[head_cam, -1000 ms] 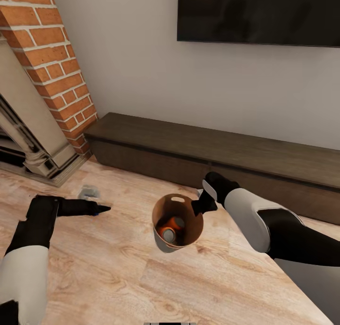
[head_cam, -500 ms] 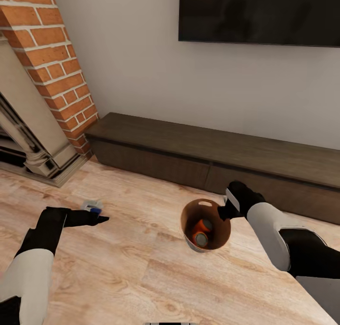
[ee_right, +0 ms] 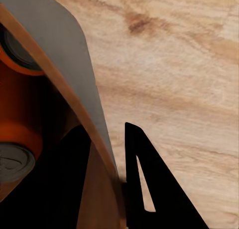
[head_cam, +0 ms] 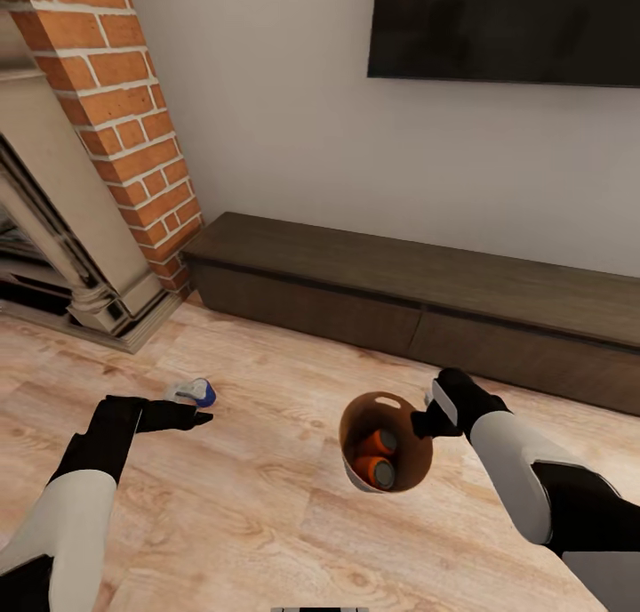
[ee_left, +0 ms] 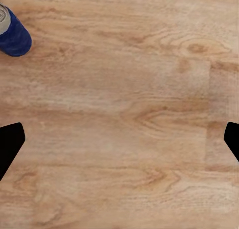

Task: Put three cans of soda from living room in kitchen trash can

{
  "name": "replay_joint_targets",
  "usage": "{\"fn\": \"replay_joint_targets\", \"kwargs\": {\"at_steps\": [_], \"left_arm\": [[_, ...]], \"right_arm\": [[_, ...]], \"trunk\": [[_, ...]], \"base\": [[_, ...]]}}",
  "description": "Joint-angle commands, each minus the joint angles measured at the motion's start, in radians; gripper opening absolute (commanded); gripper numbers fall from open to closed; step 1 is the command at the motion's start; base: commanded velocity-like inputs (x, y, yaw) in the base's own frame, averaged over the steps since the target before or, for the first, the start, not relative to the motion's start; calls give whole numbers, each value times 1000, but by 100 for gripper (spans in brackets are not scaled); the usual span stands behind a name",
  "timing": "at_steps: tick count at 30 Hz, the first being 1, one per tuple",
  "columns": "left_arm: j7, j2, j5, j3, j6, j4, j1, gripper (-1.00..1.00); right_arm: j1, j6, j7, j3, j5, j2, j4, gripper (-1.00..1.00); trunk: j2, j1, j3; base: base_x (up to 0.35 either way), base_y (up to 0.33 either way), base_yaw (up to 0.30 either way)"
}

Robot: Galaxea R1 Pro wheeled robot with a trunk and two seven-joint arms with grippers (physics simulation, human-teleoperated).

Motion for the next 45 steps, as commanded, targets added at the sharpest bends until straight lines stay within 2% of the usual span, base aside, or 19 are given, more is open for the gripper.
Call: {"fn": "replay_joint_targets", "kwargs": {"at_steps": [1, 11, 22, 32, 45], "left_arm": [[1, -1, 0, 0, 0, 0, 0, 100], [4, -3, 1, 0, 4, 0, 0, 100], [5, -7, 3, 0, 5, -6, 0, 100], [5, -21, 1, 0, 5, -11, 0, 100], [5, -23, 3, 0, 12, -9, 0, 100]], "right_arm": [[0, -1, 0, -4, -12, -1, 1, -100], [3, -4, -4, -9, -12, 4, 0, -100], [3, -5, -6, -18, -12, -2, -2, -100], [3, -4, -6, -22, -12, 0, -2, -100], [4, -4, 0, -22, -14, 6, -2, -100]], "trunk": [[0, 0, 0], [0, 0, 1], [0, 0, 7], [0, 0, 13], [0, 0, 14]], "base": [[0, 312, 0], [15, 313, -38], [124, 300, -222], [215, 264, -229], [63, 158, -36]]}}
